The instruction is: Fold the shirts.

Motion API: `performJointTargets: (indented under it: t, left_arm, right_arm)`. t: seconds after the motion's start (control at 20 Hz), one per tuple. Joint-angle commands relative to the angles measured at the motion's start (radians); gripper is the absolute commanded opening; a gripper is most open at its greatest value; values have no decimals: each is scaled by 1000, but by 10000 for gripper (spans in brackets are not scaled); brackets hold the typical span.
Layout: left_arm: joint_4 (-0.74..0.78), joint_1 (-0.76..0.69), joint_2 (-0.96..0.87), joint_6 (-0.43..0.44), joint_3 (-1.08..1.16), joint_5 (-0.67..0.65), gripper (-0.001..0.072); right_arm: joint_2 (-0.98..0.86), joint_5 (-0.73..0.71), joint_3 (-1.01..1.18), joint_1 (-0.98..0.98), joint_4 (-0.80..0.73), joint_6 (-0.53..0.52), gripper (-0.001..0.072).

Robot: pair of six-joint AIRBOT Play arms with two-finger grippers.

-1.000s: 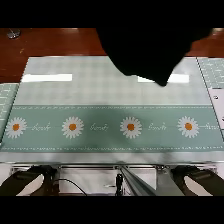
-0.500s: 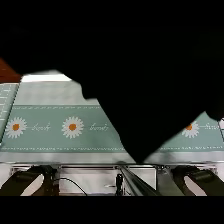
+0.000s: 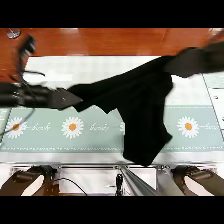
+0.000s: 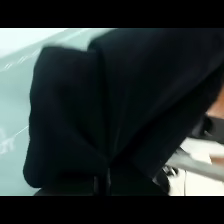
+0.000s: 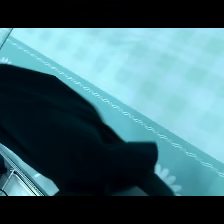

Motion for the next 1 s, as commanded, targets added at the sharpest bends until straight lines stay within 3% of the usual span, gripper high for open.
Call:
performJointTargets:
  t: [0.0, 0.2, 0.25, 0.3, 0.35, 0.4, 0.5, 0.6, 0.65, 0.7, 0.8, 0.95]
  left_arm:
    - [-3, -10, -21, 16, -262, 294, 29]
    - [-3, -10, -69, 16, -384, 429, 29]
    - [-3, -10, -80, 15, -393, 451, 33]
    - [-3, -14, -95, 16, -393, 455, 196]
    - [-2, -14, -103, 18, -389, 450, 670]
    - [22, -5, -106, 41, -375, 439, 703]
    - [109, 65, -106, 29, -288, 390, 702]
    - [178, 179, -106, -21, -183, 344, 701]
    - [199, 229, -106, -51, -156, 329, 701]
    - [203, 274, -106, -77, -152, 314, 701]
    - [206, 318, -127, -102, -180, 251, 701]
    - [206, 300, -220, -60, -216, 153, 701]
  right_arm:
    - [-218, -128, -41, 59, 58, -23, 29]
    - [-411, -254, -41, 119, 89, -1, 30]
    - [-438, -266, -41, 117, 118, 0, 135]
    - [-456, -263, -41, 114, 133, 0, 465]
    - [-460, -250, -41, 108, 125, -7, 641]
    - [-458, -210, -33, 89, 100, -8, 625]
    - [-436, -29, -5, 7, -5, -8, 624]
    - [-372, 160, -21, -100, -213, -30, 624]
    - [-316, 179, -68, -159, -325, -26, 624]
    - [-250, 142, -145, -221, -372, -1, 624]
    - [-80, -42, -399, -347, -322, 62, 624]
    - [169, -208, -809, -425, -119, -19, 624]
